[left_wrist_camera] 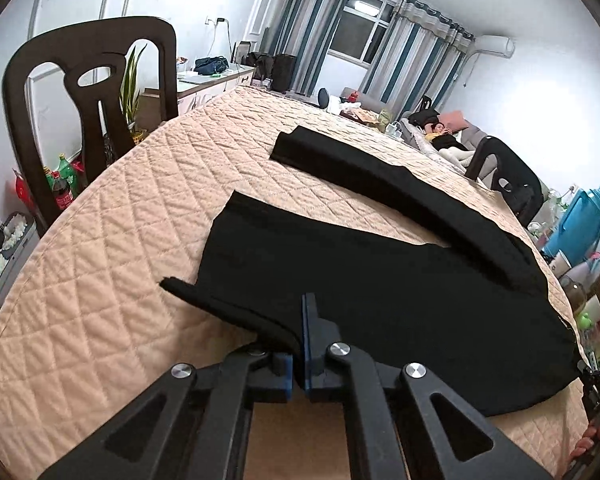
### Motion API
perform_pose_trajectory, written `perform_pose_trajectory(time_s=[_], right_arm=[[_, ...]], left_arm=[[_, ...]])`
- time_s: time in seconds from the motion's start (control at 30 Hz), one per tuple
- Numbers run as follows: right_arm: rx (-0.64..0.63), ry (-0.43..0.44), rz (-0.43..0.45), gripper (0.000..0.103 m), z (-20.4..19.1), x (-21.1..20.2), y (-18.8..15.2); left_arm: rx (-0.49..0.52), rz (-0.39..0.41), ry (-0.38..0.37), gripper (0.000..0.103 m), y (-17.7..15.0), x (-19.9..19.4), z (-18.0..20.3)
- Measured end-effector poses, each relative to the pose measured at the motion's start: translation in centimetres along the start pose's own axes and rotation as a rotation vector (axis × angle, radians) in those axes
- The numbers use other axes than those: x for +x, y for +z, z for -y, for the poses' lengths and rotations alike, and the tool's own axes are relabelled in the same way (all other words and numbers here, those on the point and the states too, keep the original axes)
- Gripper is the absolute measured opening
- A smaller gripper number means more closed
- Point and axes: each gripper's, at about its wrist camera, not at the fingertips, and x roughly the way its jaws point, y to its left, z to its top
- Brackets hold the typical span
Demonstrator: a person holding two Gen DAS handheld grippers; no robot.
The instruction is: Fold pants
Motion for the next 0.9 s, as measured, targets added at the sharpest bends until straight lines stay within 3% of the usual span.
perform_pose_trajectory(time_s=[0.43, 0.57, 0.67, 0.8, 0.9], right_arm=[[0.012, -0.061, -0.054, 0.002, 2.5, -7.4, -4.4], [-0.003, -0.093, -0.096, 0.002, 3.7, -6.4, -5.1], [0.01, -0.096, -0.141, 0.004, 4.4, -5.6, -5.2], [-0.099, -0.15, -0.095, 0.015, 2.9, -7.5, -4.7], [-0.197, -0.243, -0.01, 0.015, 1.6, -9.2, -4.2]], left_arm=[[-0.012, -0.053, -0.008, 0.005, -5.4, -5.3, -1.9], [-0.016, -0.105, -0.002, 0.005, -6.3, -3.9, -2.6], [-0.007, -0.09, 0.007, 0.01, -6.3, -4.7, -2.6], [-0.009, -0.056, 0.057, 0.015, -6.2, -6.4, -3.7], [-0.025, -0.007, 0.129, 0.015, -5.6, -7.6, -4.8]])
